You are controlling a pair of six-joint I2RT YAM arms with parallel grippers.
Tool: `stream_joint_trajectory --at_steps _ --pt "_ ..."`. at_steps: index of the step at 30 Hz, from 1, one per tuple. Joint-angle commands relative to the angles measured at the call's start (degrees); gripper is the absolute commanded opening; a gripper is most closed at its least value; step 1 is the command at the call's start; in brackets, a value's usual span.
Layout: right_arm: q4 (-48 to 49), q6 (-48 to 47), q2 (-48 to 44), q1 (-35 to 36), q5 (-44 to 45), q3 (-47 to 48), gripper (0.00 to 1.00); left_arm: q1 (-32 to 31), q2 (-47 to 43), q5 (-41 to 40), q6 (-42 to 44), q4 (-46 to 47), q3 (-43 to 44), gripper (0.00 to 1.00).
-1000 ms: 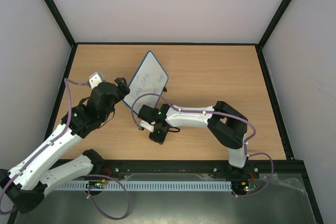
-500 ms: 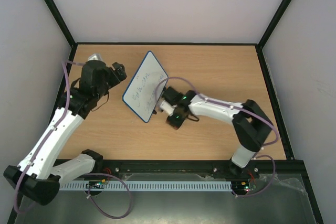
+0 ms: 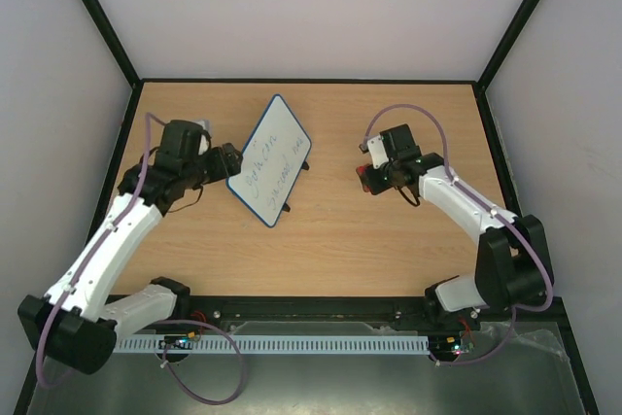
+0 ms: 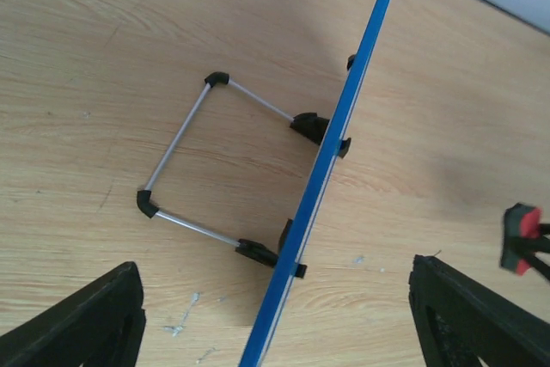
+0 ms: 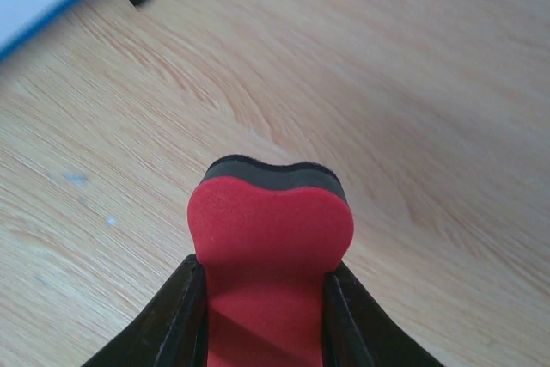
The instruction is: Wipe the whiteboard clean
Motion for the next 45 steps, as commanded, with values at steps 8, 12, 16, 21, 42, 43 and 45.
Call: stream_joint_trajectory --at_steps 8,12,16,21,42,43,45 --pt "9.5 2.8 -1.5 0.0 -6.6 -4.5 0.02 0.4 14.9 5.2 14.9 7.6 9.2 0.61" --pt "10.7 2.4 -2.1 0.0 -8.9 -6.4 0.02 0.4 24.7 6.4 17.4 3.0 18.1 0.51" --pt "11.1 2.2 -2.4 0.0 -8.4 -7.1 0.02 0.5 29.7 4.6 19.4 0.0 22.0 0.46" --pt "10.7 1.8 -2.3 0.1 -8.5 -7.1 0.02 0.5 32.3 5.4 20.8 -0.2 23.9 0.43" --pt "8.7 -0.2 -0.6 0.0 -9.5 -6.8 0.02 0.3 36.3 23.4 22.3 2.6 22.9 0.02" --pt "8.7 -0.2 -0.5 0.0 -9.6 -6.8 0.02 0.4 36.6 24.2 22.4 2.5 22.7 0.02" --pt "8.5 -0.2 -0.3 0.0 -9.8 -6.8 0.02 0.4 37.5 26.0 22.4 2.1 22.5 0.02"
